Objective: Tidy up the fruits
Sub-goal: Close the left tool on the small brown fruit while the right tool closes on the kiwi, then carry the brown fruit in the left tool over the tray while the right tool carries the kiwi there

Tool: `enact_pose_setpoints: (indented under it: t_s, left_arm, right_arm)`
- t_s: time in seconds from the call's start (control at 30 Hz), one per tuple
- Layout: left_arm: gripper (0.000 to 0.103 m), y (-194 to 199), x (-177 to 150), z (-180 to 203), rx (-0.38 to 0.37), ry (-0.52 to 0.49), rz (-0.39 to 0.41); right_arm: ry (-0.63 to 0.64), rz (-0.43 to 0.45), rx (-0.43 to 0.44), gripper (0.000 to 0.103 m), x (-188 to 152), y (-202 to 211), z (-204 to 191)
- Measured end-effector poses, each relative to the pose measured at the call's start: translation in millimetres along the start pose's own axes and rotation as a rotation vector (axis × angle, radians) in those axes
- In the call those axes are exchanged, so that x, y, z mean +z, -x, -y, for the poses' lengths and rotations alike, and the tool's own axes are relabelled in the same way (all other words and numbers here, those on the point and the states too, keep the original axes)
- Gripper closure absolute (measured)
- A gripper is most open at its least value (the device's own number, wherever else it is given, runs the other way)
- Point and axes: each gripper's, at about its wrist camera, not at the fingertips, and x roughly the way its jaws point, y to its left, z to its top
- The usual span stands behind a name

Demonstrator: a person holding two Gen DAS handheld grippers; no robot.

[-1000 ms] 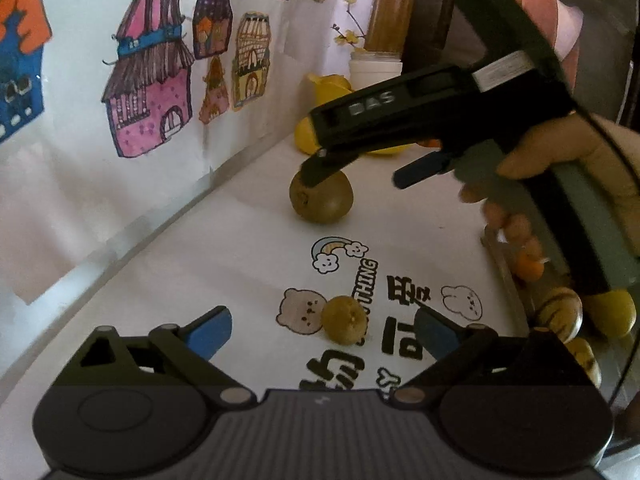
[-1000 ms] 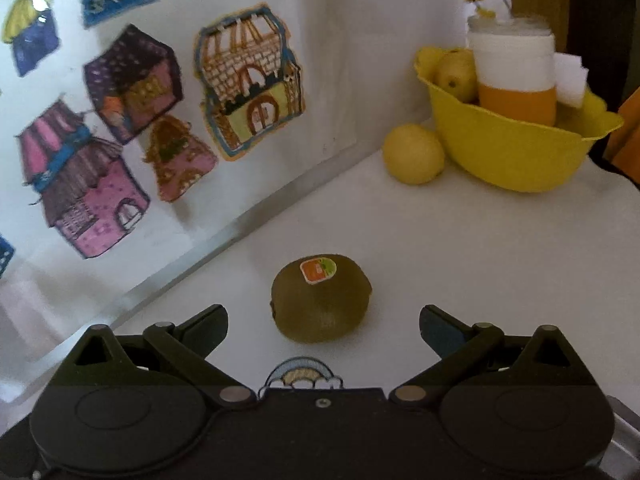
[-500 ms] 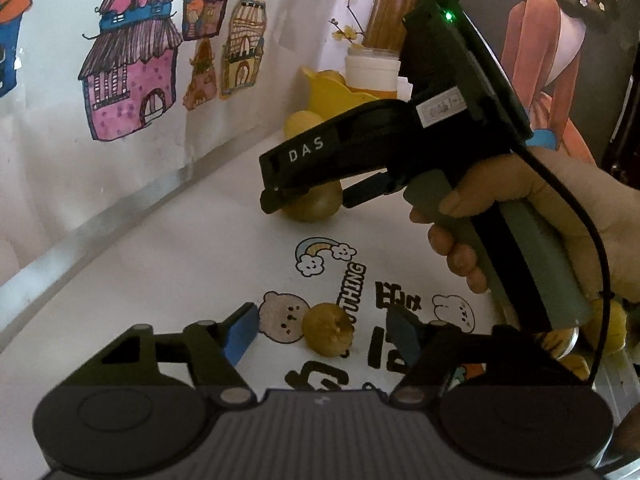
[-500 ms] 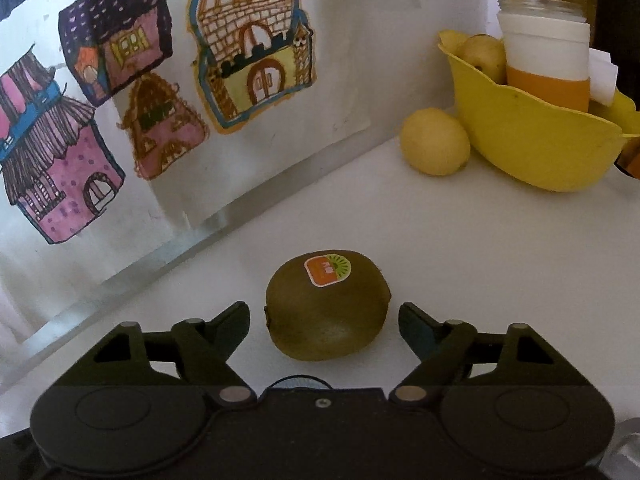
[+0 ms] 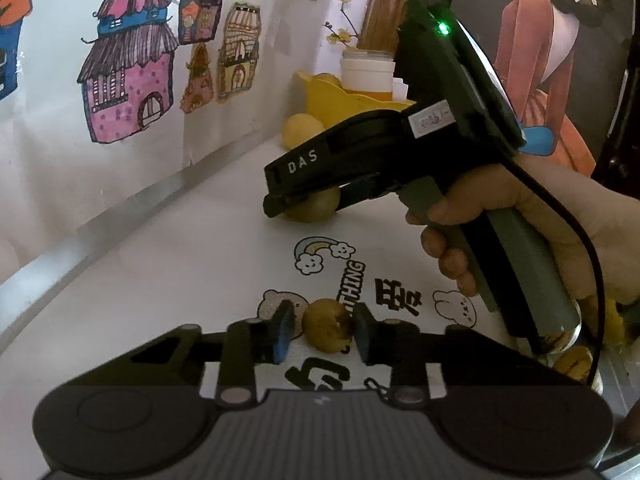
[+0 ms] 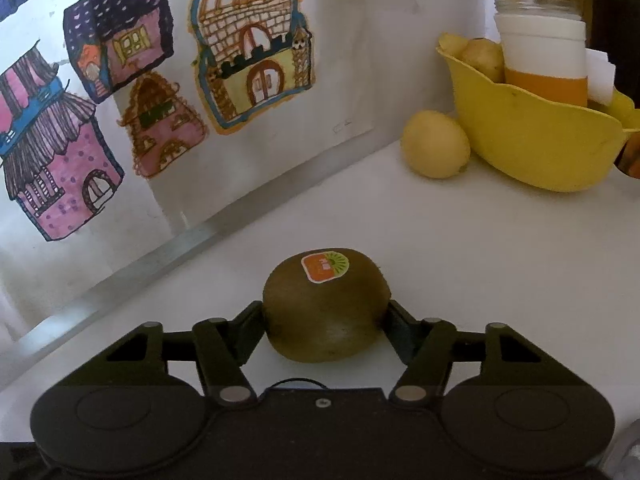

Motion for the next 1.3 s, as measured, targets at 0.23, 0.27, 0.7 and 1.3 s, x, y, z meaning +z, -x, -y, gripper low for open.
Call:
enact_pose_setpoints:
  t_s: [0.23, 0.27, 0.7, 1.3]
  left_arm:
    - [0.074, 2, 0, -5, -0.008, 0.039, 0.007]
    - [0.074, 3, 0, -6, -0.007, 0.044, 0.007]
    - [0.074, 14, 0, -10, -0.002, 0.075, 0.004]
    - [0.074, 45, 7, 39, -0.065, 0.042, 0.038]
  right_arm:
    - [-0.003, 0.020, -0.003, 0.039, -4, 3, 4]
    - [-0.008, 0.020, -0.002, 0.039, -4, 4, 4]
    - [-0.076, 0.035, 0.040, 0.039, -23, 36, 16]
    - [-0.147, 0.139, 0.057, 0.039, -51, 139, 45]
